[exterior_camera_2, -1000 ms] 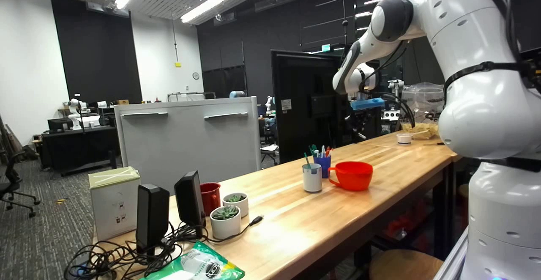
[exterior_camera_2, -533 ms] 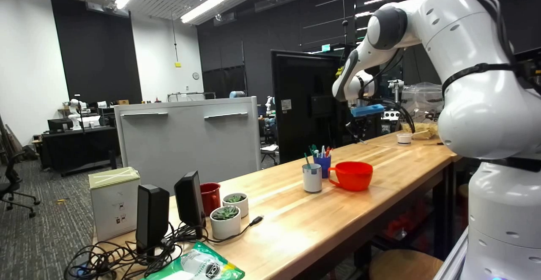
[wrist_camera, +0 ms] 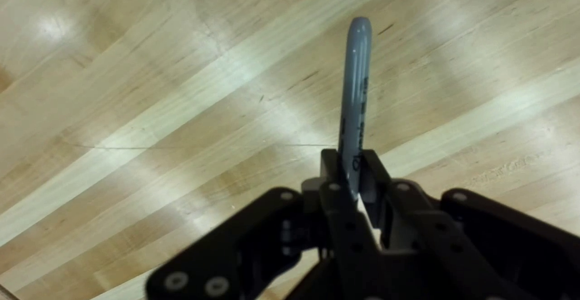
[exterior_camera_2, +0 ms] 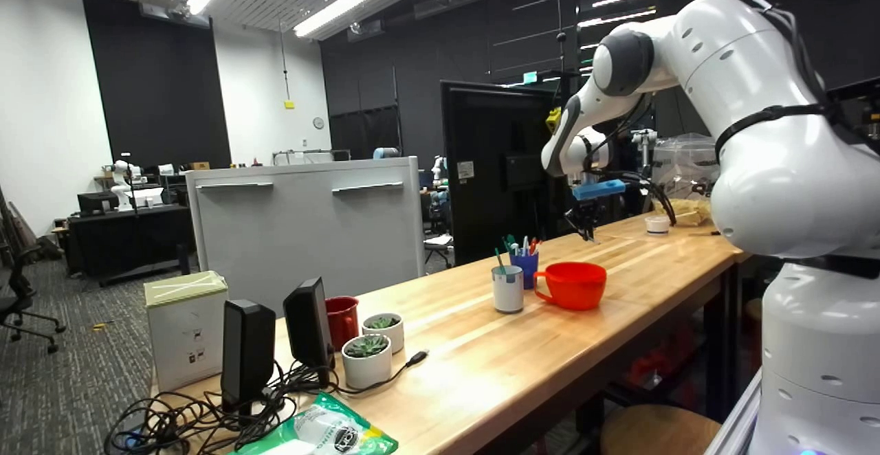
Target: Move the black and white marker to the right
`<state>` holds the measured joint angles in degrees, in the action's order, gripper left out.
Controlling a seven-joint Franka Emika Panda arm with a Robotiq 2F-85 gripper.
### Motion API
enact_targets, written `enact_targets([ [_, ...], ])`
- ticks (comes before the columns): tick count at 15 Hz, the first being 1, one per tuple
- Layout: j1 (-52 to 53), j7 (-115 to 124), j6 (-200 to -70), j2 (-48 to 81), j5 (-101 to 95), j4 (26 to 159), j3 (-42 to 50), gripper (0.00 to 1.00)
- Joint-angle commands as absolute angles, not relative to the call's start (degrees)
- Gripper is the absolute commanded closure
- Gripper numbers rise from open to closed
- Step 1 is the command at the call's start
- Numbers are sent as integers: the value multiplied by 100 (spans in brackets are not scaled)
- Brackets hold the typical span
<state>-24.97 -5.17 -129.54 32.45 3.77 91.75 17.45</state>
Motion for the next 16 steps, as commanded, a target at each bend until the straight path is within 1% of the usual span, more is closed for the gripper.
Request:
enact_targets([
  [1, -2678, -583, -12833, 3448, 402, 8923, 1619, 96],
  [4, -2709, -573, -12822, 3565, 402, 8847, 1605, 96],
  [5, -2639, -490, -12920, 3475, 328, 9000, 1649, 96],
  [6, -2643, -489, -12925, 3500, 327, 8993, 1648, 86],
  [12, -2643, -489, -12927, 3515, 327, 8984, 1647, 86],
  [13, -2634, -463, -12922, 3547, 308, 8962, 1660, 96],
  [16, -2653, -442, -12974, 3666, 318, 8922, 1660, 96],
])
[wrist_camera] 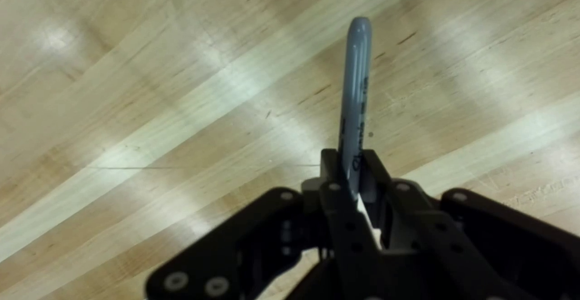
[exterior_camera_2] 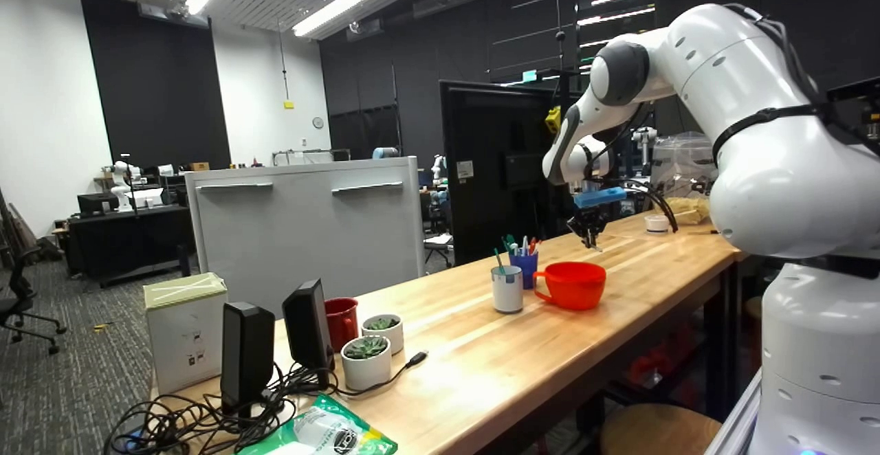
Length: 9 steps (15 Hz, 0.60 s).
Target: Move the black and white marker to the right
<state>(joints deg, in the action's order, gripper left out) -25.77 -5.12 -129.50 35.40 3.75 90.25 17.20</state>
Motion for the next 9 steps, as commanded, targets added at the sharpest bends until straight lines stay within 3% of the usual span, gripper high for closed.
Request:
enact_targets([
  [1, -2666, -458, -12998, 3704, 324, 8913, 1655, 96],
  [9, -2844, -596, -12989, 4001, 435, 8765, 1561, 96],
])
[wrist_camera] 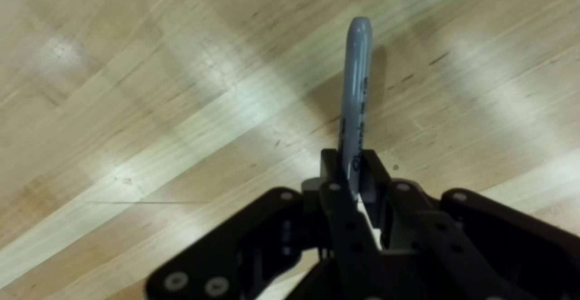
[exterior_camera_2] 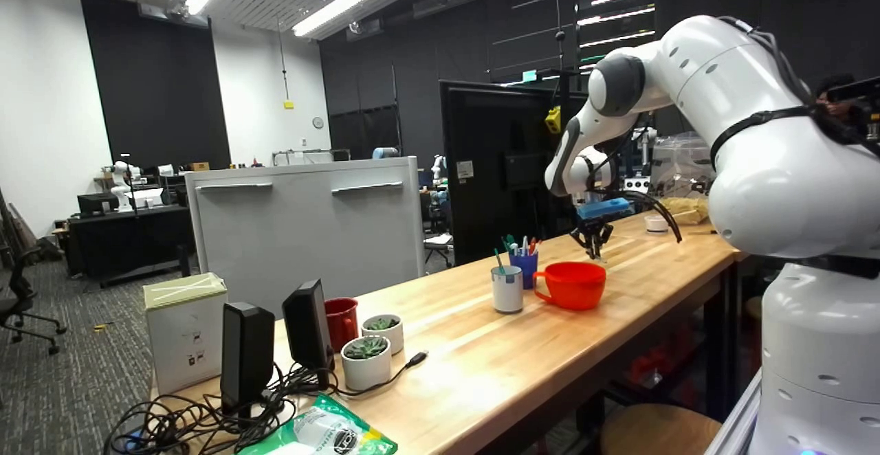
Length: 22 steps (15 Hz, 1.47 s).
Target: Move the black and white marker to the right
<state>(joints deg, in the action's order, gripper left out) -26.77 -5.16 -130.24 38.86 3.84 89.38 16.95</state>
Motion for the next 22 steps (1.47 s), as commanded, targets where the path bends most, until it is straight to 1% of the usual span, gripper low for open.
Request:
enact_targets([
  [1, -2859, -598, -12982, 4030, 434, 8740, 1554, 96],
  [5, -2915, -611, -12938, 4122, 452, 8636, 1512, 96],
  [6, -2915, -604, -12941, 4130, 445, 8629, 1508, 91],
  [7, -2910, -595, -12941, 4137, 433, 8618, 1510, 61],
  [8, -2910, -605, -12937, 4142, 427, 8608, 1506, 60],
  [9, -2909, -601, -12941, 4146, 428, 8602, 1504, 57],
  [10, -2908, -604, -12941, 4141, 430, 8601, 1499, 52],
  [13, -2888, -595, -12947, 4132, 406, 8580, 1503, 30],
  [17, -2848, -704, -12938, 3996, 319, 8653, 1511, 4],
  [18, -2842, -741, -12964, 3952, 310, 8679, 1513, 1],
  [22, -2819, -944, -12919, 3762, 257, 8752, 1517, 0],
])
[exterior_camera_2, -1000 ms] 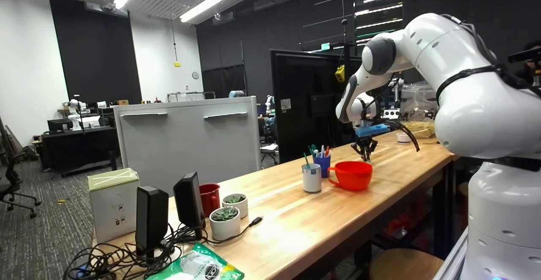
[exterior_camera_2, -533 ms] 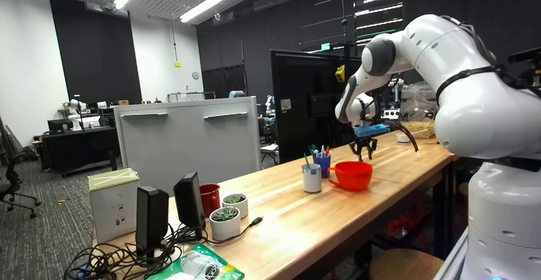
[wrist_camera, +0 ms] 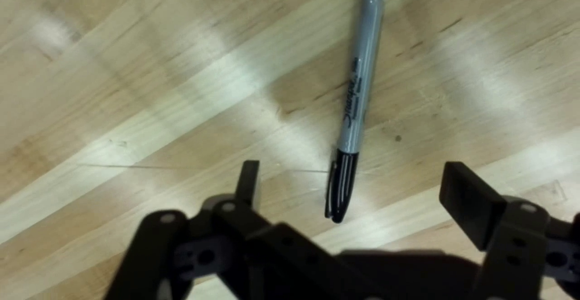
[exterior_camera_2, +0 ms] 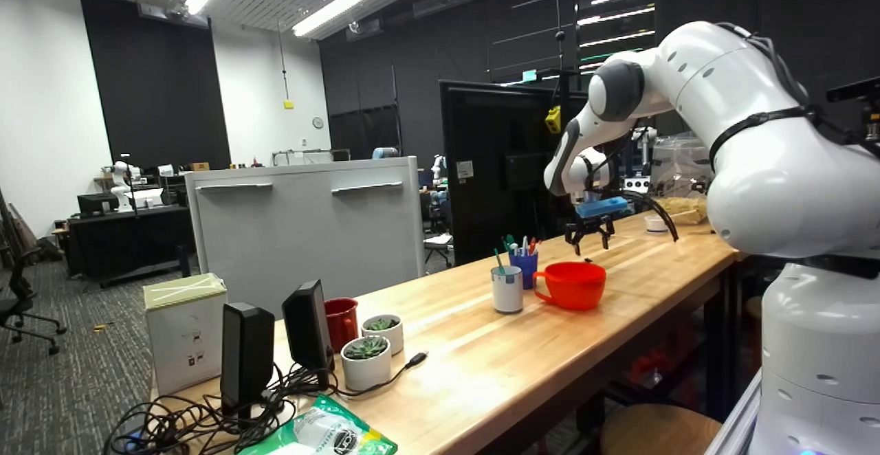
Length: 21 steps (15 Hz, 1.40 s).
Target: Move the black and white marker to the right
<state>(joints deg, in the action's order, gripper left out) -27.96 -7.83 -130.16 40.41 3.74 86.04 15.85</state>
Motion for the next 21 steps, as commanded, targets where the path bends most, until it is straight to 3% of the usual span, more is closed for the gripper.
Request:
enact_targets([
  [1, -2812, -1000, -12898, 3704, 243, 8783, 1514, 0],
  [21, -2380, -2025, -12209, 1996, -586, 10178, 1469, 0],
])
